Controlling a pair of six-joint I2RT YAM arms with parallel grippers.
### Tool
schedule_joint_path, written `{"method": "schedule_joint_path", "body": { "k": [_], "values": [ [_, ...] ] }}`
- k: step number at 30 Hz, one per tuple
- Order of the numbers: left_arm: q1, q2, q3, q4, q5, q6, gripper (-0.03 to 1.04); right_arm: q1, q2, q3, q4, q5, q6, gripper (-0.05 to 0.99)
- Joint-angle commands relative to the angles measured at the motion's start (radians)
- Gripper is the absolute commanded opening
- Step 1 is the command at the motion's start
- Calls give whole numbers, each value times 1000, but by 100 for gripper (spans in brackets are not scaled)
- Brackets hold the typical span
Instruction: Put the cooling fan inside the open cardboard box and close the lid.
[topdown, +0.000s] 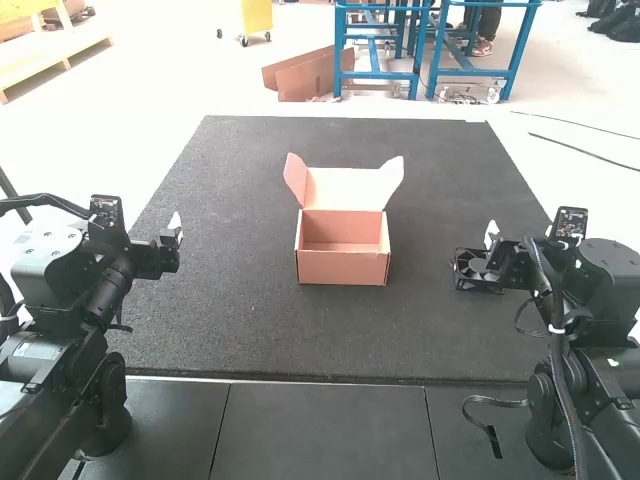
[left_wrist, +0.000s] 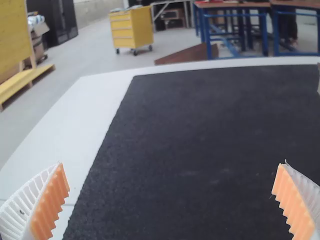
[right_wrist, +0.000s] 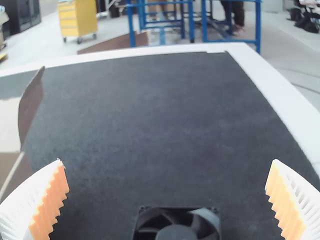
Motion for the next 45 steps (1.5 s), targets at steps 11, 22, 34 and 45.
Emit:
{"method": "schedule_joint_path", "body": {
  "k": [11, 22, 34, 45],
  "values": [
    [4, -12, -6, 6, 3, 5, 97, -13, -6, -4, 3, 0, 15, 91],
    [4, -12, -6, 101, 5, -8, 97, -13, -8, -4, 75, 9, 37, 91],
    [4, -12, 33, 236, 26, -2, 97, -12, 0, 44, 222, 6, 30, 91],
    [4, 46, 137, 188, 57, -2, 97, -12, 245, 226, 230, 52, 32, 91]
  ]
}}
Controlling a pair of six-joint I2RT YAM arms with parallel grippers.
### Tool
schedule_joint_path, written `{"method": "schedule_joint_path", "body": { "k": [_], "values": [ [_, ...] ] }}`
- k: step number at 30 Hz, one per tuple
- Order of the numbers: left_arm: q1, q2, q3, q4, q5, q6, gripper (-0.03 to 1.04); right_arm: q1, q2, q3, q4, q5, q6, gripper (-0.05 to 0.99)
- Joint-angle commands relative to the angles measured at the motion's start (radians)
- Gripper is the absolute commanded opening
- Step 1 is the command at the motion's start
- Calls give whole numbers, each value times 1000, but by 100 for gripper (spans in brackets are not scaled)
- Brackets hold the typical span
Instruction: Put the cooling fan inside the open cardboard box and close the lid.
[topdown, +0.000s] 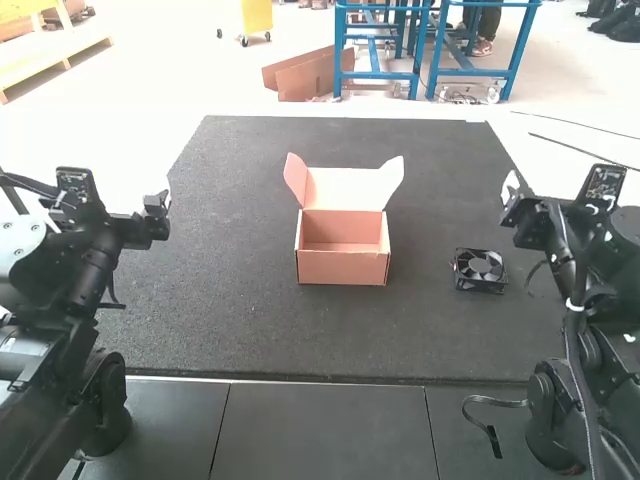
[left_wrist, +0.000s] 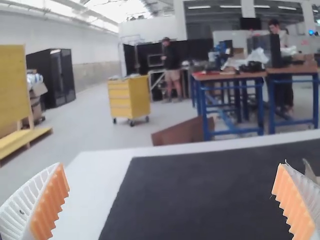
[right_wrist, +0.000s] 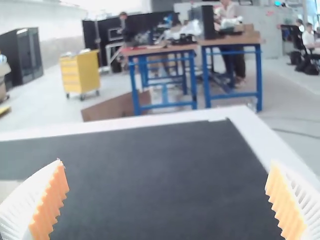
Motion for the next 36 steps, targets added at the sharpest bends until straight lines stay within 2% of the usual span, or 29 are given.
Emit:
{"method": "schedule_joint_path", "body": {
  "k": [1, 6, 14, 18, 21, 23, 24, 25, 26, 28, 32, 36],
  "values": [
    [4, 44, 68, -3, 16, -1, 97, -11, 89, 95, 15, 31, 8, 91],
    [4, 153, 160, -4, 15, -3, 97, -13, 204, 216, -13, 33, 8, 91],
    [4, 410, 401, -76, 15, -26, 97, -11, 405, 498, -287, 70, 22, 91],
    [7, 551, 539, -194, 13, -73, 97, -11, 502, 627, -447, 71, 82, 91],
    [9, 644, 649, -352, 15, -135, 97, -11, 550, 692, -519, 71, 83, 91],
    [3, 695, 706, -457, 24, -161, 97, -8, 576, 725, -582, 24, 90, 91],
    [3, 721, 730, -507, 28, -161, 97, -11, 583, 742, -599, -39, 99, 91],
    [3, 738, 750, -547, 64, -161, 97, -11, 588, 753, -605, -71, 106, 91],
    [4, 752, 763, -564, 108, -161, 97, -7, 597, 765, -623, -76, 108, 91],
    [7, 759, 778, -578, 136, -159, 97, -7, 612, 790, -663, -90, 102, 91],
    [1, 770, 780, -579, 137, -158, 97, -13, 675, 848, -789, -97, 113, 91],
    [-8, 802, 778, -639, 137, -159, 97, -14, 738, 874, -895, -97, 103, 91]
  ]
}}
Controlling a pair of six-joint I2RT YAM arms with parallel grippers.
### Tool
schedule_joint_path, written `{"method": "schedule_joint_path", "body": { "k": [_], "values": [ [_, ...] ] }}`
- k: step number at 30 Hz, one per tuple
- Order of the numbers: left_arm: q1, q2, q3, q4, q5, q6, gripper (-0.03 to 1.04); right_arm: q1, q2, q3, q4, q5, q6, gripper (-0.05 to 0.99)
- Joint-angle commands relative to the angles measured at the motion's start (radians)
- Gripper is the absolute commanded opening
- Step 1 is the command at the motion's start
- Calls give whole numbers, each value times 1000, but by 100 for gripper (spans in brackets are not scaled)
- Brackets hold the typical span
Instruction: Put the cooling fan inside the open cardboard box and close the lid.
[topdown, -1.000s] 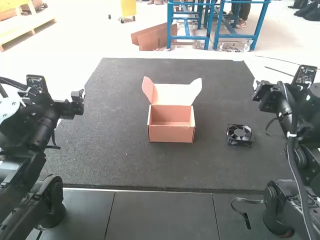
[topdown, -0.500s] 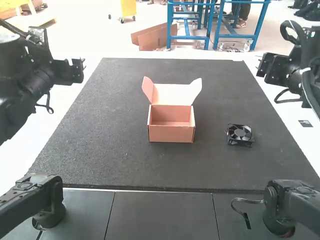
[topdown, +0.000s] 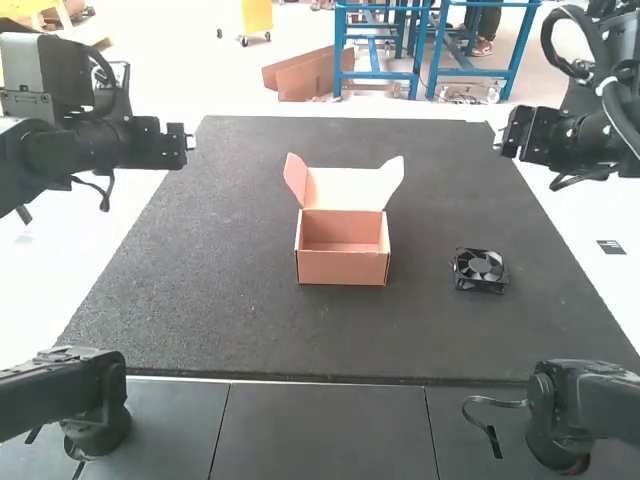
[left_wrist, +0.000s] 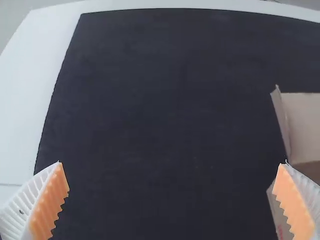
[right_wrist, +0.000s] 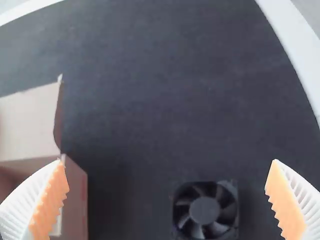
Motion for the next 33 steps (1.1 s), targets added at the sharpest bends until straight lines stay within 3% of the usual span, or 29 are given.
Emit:
{"method": "schedule_joint_path", "body": {
  "k": [1, 7, 15, 22, 33],
  "values": [
    [-9, 21, 33, -37, 21, -8, 97, -14, 49, 31, -47, -17, 4, 91],
    [-55, 41, 16, -105, 34, -7, 97, -14, 108, 23, -142, -14, -23, 91],
    [-216, 39, 22, -125, 31, -8, 97, -14, 166, -11, -155, -10, -49, 91],
    [-325, 36, 15, -110, -20, -8, 97, -19, 224, -60, -135, 0, -105, 91],
    [-337, 34, -13, -79, -46, -7, 97, -178, 321, -109, -60, 22, -234, 90]
  ]
}}
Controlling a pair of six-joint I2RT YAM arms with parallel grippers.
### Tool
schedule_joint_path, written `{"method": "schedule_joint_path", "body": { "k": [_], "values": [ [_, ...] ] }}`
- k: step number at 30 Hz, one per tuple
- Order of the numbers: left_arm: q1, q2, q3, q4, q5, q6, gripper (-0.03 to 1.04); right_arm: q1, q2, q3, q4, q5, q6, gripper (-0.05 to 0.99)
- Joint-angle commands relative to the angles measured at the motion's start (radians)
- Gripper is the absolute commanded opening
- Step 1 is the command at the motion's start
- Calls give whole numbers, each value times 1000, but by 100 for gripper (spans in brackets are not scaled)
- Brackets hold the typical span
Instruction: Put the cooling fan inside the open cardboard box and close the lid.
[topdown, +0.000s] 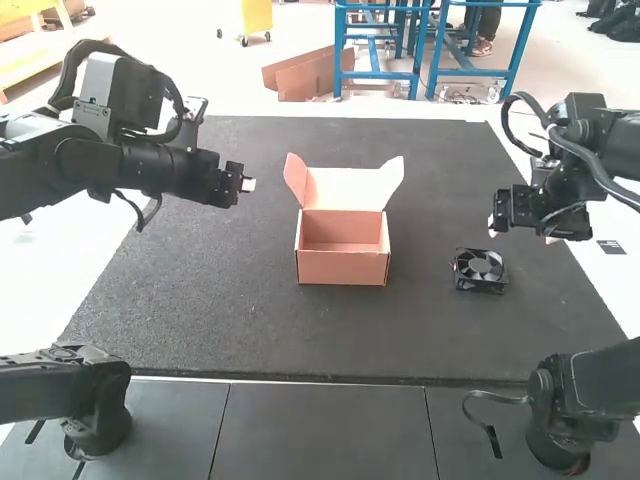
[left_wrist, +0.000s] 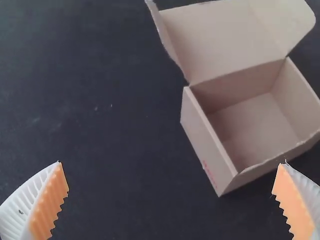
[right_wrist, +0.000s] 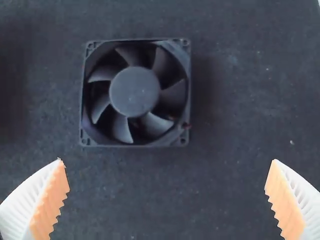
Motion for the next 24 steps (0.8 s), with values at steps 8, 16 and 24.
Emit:
{"method": "schedule_joint_path", "body": {
  "k": [8, 16, 24],
  "values": [
    [-4, -19, -23, 22, -24, -3, 97, -113, 99, -32, 62, 1, -94, 90],
    [-4, -19, -23, 30, -33, -2, 97, -116, 173, -55, 125, -2, -91, 90],
    [-4, -21, -23, 27, -33, 3, 97, -116, 260, -48, 184, 1, -80, 90]
  ]
}}
